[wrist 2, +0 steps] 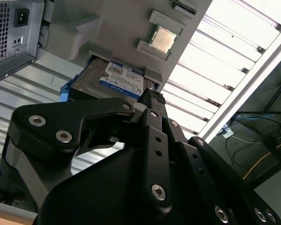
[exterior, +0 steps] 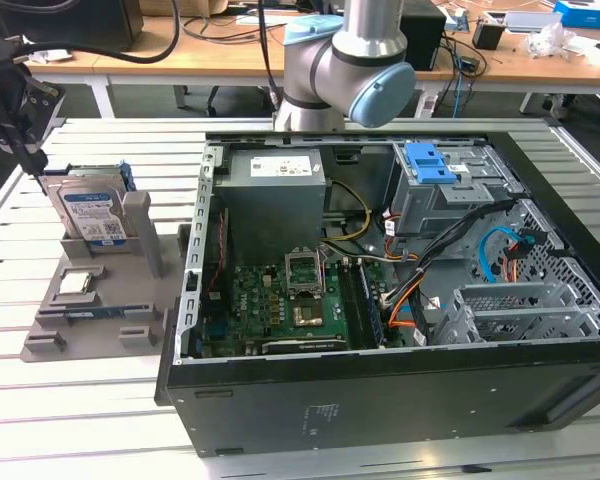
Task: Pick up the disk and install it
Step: 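Reach for the disk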
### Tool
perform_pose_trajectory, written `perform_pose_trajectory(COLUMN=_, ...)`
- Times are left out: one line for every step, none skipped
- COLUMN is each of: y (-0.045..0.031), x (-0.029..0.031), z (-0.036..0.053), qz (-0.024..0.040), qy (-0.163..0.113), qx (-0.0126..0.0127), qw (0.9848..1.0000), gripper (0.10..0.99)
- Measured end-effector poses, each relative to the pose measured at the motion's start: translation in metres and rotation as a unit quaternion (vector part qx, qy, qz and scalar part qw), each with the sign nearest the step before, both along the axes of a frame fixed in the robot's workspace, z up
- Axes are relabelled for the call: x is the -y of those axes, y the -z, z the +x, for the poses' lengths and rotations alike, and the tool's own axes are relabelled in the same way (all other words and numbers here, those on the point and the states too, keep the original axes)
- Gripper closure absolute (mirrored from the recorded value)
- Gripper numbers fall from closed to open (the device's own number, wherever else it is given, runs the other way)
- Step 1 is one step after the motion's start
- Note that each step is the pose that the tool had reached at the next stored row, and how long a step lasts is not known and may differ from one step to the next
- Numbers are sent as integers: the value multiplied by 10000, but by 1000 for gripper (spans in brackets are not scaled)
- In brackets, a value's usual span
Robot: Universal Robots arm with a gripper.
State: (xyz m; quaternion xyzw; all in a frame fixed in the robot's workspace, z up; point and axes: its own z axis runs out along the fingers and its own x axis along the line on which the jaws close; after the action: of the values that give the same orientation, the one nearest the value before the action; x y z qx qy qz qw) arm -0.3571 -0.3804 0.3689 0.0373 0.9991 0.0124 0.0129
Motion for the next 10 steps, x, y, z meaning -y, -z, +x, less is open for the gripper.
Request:
perform_pose_trajectory(y=3, x=-11, z=-13, qz=-1, qy=0, qx=-1, qw=10000, gripper=980)
perform_pose_trajectory(y=5, x=-21, z=-26, qz=-1, qy=-1, qx=0, qw=10000, gripper=980)
perform_pose_trajectory(y=6, x=-24, z=-33, qz=-1, qy=0, qx=0, qw=10000, gripper=980)
perform_pose_trajectory(y=6, x=-24, z=-36, qz=-1, qy=-1, qx=0, qw=10000, gripper=980)
perform_pose_trajectory(y=7, x=-24, z=-36, qz=-1, qy=-1, qx=0, qw=10000, gripper=980)
perform_pose_trajectory(y=7, x=-24, z=-36, qz=-1, qy=-1, qx=0, qw=10000, gripper=980)
perform_pose_trajectory(y=6, x=-25, z=-38, qz=-1, qy=0, qx=-1, qw=10000, gripper=980)
perform_pose_trajectory(y=6, x=-25, z=-38, qz=-1, qy=0, qx=-1, qw=10000, gripper=980)
perform_pose_trajectory(y=6, x=-25, z=-38, qz=0, qy=0, qx=0, qw=10000, gripper=980)
perform_pose_trajectory(y=6, x=-25, z=-38, qz=-1, qy=0, qx=0, qw=10000, gripper=980)
